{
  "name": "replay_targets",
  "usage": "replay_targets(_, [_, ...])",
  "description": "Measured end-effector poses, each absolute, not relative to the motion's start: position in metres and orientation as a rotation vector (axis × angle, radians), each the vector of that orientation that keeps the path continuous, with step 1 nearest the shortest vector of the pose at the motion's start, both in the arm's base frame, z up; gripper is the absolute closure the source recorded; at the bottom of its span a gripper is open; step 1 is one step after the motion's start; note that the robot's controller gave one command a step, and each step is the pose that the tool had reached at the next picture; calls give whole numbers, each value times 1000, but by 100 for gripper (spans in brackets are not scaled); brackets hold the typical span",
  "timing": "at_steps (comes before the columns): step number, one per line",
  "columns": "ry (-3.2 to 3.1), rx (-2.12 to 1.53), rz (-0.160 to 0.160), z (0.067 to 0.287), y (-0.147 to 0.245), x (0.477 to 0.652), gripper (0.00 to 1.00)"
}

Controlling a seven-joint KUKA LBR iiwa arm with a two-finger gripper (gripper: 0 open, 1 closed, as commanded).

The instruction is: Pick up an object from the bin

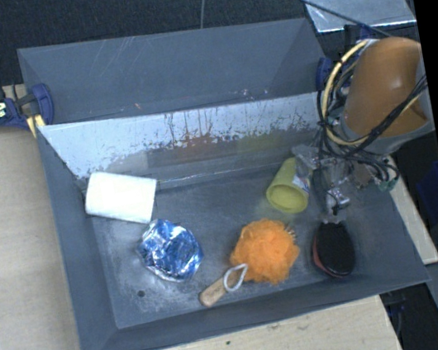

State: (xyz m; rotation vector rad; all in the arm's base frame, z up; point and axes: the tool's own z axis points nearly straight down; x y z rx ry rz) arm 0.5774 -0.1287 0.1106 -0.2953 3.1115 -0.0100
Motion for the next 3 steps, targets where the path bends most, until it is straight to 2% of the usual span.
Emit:
replay_targets(1, [3091,-209,-15,85,-129,596,0])
replay_targets(2, [3033,-593,-21,73,-48,612,0])
replay_targets(3, [3035,-589,-25,73,-52,611,100])
